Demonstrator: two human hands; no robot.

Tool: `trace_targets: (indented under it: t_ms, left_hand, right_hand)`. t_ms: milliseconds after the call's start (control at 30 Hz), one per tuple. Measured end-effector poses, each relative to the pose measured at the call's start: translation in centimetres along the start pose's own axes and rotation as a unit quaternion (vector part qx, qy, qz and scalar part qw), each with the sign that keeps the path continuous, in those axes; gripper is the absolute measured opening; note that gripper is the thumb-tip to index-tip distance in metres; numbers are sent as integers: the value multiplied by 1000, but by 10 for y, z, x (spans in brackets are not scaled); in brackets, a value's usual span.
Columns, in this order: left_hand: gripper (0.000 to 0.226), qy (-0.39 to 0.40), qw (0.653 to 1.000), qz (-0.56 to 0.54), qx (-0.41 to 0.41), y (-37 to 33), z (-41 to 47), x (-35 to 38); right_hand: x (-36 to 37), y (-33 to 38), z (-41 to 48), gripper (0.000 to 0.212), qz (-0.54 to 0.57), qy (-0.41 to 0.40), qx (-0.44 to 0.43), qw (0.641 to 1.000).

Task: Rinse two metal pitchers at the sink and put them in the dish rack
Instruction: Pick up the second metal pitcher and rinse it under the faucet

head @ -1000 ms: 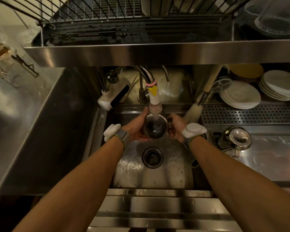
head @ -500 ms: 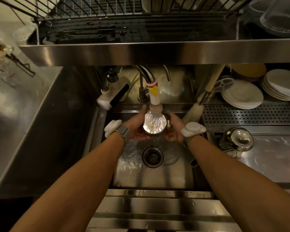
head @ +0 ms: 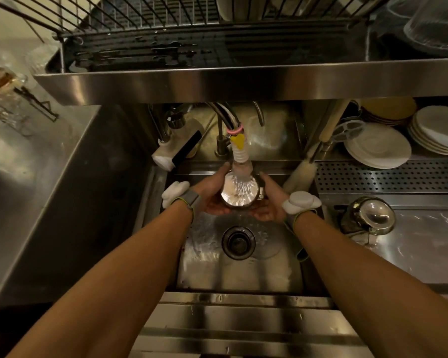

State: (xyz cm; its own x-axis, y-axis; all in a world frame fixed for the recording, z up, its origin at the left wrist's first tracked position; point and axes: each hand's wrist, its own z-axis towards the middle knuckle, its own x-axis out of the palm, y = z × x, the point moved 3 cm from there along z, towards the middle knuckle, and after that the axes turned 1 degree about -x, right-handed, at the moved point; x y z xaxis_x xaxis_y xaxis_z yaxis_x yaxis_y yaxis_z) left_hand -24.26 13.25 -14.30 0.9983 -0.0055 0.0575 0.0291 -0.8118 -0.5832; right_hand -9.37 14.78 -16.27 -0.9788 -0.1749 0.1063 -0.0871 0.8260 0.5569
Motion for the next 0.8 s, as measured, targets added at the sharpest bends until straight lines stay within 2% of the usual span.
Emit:
trace_targets:
  t_ms: [100, 233, 333, 467, 533, 600, 667, 733, 767, 800]
  left_hand:
    - [69, 17, 1000, 5, -1, 3, -1, 12]
    - [61, -32, 995, 90, 11, -2, -4, 24]
    - [75, -35, 998, 43, 4, -1, -5, 10]
    - [95, -70, 997, 34, -3, 8, -1, -8]
    - [93, -55, 998, 34, 0, 8, -2, -1]
    - [81, -31, 999, 35, 5, 5, -11, 10]
    - [78, -30, 997, 69, 7, 2, -22, 13]
    - [84, -86, 986, 138, 27, -4, -28, 8]
    - [80, -159, 970, 179, 48, -11, -30, 2]
    - [73, -258, 937, 223, 81, -18, -33, -7]
  right_hand:
    - [-12, 1, -4, 62, -12, 5, 7, 1000]
    - [-23, 6, -3, 58, 2, -7, -6, 1000]
    - [-10, 9, -1, 60, -7, 15, -16, 1000]
    - [2, 6, 0, 64, -54, 36, -6, 998]
    - [-3, 6, 0, 53, -54, 26, -14, 998]
    - [-11, 6, -4, 36, -37, 12, -22, 999]
    - [-16, 6, -4, 26, -13, -17, -44, 999]
    - [-17, 8, -2, 24, -4, -60, -80, 995]
    - [-18, 12, -1, 25, -14, -82, -101, 991]
    - [-18, 14, -2, 26, -34, -103, -118, 987]
